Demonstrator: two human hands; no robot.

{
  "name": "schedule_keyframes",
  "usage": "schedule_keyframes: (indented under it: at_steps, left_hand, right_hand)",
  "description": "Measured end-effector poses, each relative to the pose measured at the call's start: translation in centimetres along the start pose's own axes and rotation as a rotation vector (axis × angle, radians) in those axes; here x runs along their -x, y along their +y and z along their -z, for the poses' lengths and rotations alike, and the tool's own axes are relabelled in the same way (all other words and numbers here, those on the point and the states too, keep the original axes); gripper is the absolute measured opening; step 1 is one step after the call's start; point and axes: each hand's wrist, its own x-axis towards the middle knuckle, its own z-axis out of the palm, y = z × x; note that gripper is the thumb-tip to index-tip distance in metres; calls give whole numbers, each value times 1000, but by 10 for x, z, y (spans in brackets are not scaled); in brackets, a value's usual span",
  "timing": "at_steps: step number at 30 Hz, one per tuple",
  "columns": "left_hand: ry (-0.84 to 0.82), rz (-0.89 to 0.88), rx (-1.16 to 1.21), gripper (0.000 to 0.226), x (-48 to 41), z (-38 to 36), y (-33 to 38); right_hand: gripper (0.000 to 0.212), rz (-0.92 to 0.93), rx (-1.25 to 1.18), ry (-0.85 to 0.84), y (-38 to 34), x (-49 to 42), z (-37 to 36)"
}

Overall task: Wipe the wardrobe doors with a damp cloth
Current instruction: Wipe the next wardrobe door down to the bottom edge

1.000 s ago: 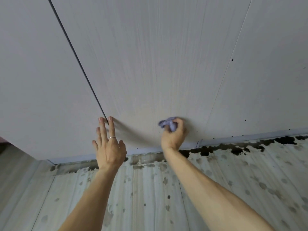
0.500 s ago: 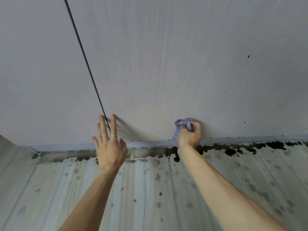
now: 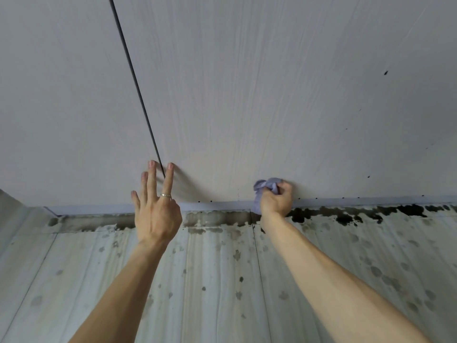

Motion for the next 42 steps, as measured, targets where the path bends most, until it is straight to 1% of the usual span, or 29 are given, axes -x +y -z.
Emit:
schedule_keyframes:
  at_steps: [4,7,9,11,13,16,18,21,24,25,27,29,31,32,34,36,37,39,41,42]
  left_hand:
    - [45,5,37,105,2,-4,8]
    - [59,-25,29,106,2,-7,15]
    - [45,-39,23,105,1,-10,22]
    - [35,-25,25,105,0,-12,26]
    - [22,-10,29,101,0,-15,30]
    - [11,6,32,93,2,-14,30]
    - [2,-3,5,93,0,-13,29]
    - [-20,-10,-45,97,-2,-9,24]
    - [-58,-22,-77,98,-1,-6,22]
    - [-69,-26,-87,98,0,-5,22]
    - [-84,-31,-107,98,-1,-4,21]
    - [-100,-26,-123,98,-1,-3,19]
    - [-108,-26,-131,99,-1,-2,18]
    - [-108,-28,-133,100,-1,-1,18]
    - [-107,-34,-136,101,0,-1,18]
    - [-97,-56,-146,101,0,0,15]
    - [-89,-72,-159,101,-1,1,13]
    - [-90,-102,-192,101,-1,4,6]
    - [-89,-129,-222,102,-1,6,0]
    - [-89,-137,-234,102,-2,7,-2]
  right_hand:
    - [34,-12,-128,170,-8,-36,19]
    - [35,28,-357,229,-17,-60,32]
    - [36,43,-393,244,-19,-70,38]
    - [35,-14,-363,221,-10,-62,30]
    - [36,-113,-286,169,10,-42,14]
    - [34,-181,-298,-40,28,3,-11]
    - [39,-209,-364,-112,27,18,-18]
    - [40,-204,-399,-85,31,-1,-12]
    - [36,-219,-203,52,45,-51,16]
    - [32,-246,-211,111,47,-67,25]
    - [31,-309,-351,178,43,-92,37]
    - [33,-367,-360,227,39,-98,34]
    - [33,-421,-333,186,38,-80,18]
    - [33,-462,-402,129,40,-65,8]
    - [36,-511,-478,-55,57,-35,-12]
    - [24,-519,-366,-198,71,-13,-27]
    - [18,-504,-326,-218,75,-11,-31]
    - [16,-454,-233,-178,73,-19,-25]
    - [20,-400,-145,-45,64,-39,-4]
    - [21,-379,-143,8,56,-51,11]
